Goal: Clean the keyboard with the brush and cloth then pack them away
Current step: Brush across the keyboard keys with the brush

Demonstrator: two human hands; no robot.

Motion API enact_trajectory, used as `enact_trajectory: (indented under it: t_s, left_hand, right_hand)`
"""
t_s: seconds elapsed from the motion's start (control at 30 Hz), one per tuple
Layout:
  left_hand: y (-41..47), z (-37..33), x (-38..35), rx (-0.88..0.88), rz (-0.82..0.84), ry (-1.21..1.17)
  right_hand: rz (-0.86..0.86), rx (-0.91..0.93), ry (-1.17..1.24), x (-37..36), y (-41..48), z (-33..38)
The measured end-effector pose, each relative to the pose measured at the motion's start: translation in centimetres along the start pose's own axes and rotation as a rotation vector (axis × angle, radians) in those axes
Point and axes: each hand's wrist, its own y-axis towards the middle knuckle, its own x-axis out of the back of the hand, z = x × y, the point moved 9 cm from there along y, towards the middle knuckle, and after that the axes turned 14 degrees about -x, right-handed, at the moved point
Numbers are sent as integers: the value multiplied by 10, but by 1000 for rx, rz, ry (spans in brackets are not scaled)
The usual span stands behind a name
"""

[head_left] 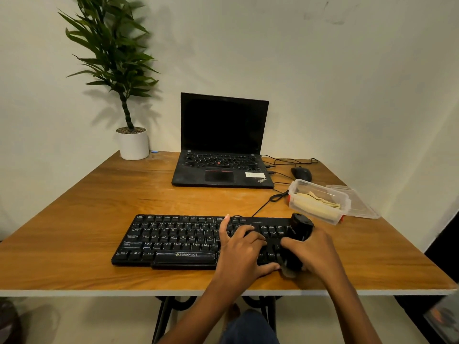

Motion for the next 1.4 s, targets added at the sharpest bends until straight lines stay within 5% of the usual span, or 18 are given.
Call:
enact_trajectory:
  t_s: [0.17,0.33,0.5,0.67,0.8,0.97,1.1,1.23,1.33,1.4]
  left_hand:
    - [0,2,1,10,2,-6]
    - [0,1,1,13,-5,-8]
    - [2,5,4,31,-19,-5]
    - [0,2,0,6,-21,6]
    - [1,4,2,22,-7,17]
    - [1,2,1,2,-4,26]
    - [2,3,1,3,9,36]
    - [2,2,0,-8,-9,34]
    - [1,1,0,-4,-3,23]
    - [1,2,0,-7,-11,23]
  right_hand:
    - [-127,55,116,6,-4,7]
    - [83,12,16,9,-4,10]
    - [-37,98,109,-2,-13,26]
    - [114,46,-92,-17,-13,15]
    - [-87,77,95,0,-9,24]
    - [110,34,-39,-17,-11,12]
    - [-24,119,55,3,-6,27]
    - [133,60,17,-16,-12,16]
    - [-35,104,12,6,-6,16]
    - [16,95,132,5,-4,14]
